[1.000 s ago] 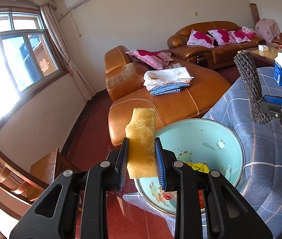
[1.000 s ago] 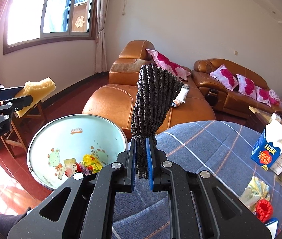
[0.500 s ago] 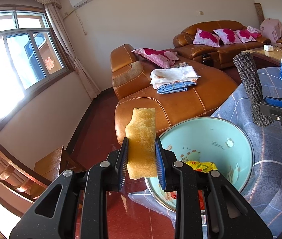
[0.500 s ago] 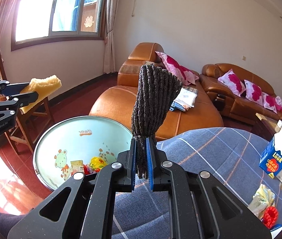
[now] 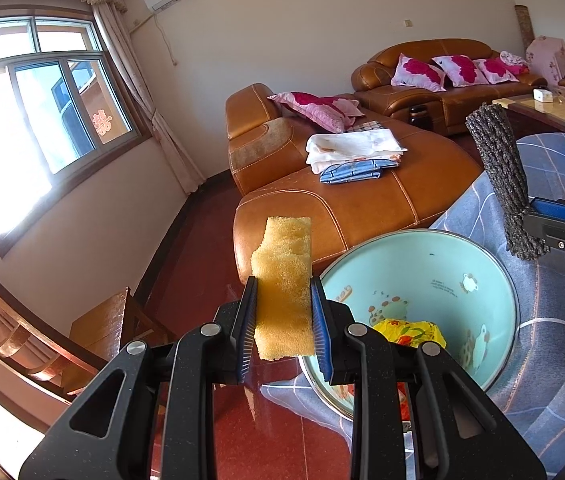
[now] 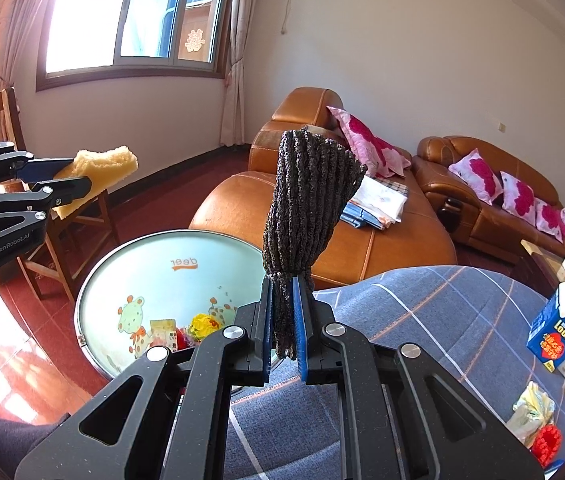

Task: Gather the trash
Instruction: 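Open the left tool to drop the sponge while the right tool drops the scrubber into the bin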

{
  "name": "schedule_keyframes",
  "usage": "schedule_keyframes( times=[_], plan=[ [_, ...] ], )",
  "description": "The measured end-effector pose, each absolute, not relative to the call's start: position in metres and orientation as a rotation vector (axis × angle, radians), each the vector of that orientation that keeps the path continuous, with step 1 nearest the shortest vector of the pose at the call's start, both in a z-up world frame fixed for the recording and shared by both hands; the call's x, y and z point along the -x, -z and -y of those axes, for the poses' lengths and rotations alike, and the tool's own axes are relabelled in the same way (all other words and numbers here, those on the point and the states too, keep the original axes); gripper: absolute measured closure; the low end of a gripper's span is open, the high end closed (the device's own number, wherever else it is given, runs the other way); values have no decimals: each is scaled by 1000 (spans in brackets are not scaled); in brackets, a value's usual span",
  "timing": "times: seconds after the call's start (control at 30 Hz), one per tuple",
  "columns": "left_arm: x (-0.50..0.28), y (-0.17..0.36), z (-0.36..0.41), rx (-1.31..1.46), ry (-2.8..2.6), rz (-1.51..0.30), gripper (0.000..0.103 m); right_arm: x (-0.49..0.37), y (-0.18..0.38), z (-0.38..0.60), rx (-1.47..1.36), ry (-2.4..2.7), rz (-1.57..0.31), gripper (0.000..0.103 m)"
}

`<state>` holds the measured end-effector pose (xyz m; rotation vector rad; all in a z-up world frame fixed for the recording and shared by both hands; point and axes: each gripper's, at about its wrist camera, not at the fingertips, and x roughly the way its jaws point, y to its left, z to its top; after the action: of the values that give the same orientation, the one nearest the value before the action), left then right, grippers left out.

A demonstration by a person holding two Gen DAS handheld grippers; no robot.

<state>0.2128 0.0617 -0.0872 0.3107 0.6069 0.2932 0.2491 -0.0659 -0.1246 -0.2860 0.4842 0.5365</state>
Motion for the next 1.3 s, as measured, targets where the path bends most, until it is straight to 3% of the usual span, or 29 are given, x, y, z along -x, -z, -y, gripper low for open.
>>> schedule_keyframes(
  times=[0.67,0.73,0.83,0.97,1.3],
  plan=[
    [-216,89,-63,-322,-274,-626,77,-248,126,63,307,-565,-481,93],
    [-216,89,-62,-325,-266,-629,75,-248,127,63,308,-573,-481,91],
    [-215,90,-59,-328,-254,-632,61,-247,127,62,308,-580,-483,76],
    [-214,93,-56,-336,-247,-633,49,-248,127,63,305,-576,-482,75],
    [-212,94,-57,-336,-252,-634,47,-246,126,63,306,-573,-477,72]
  ],
)
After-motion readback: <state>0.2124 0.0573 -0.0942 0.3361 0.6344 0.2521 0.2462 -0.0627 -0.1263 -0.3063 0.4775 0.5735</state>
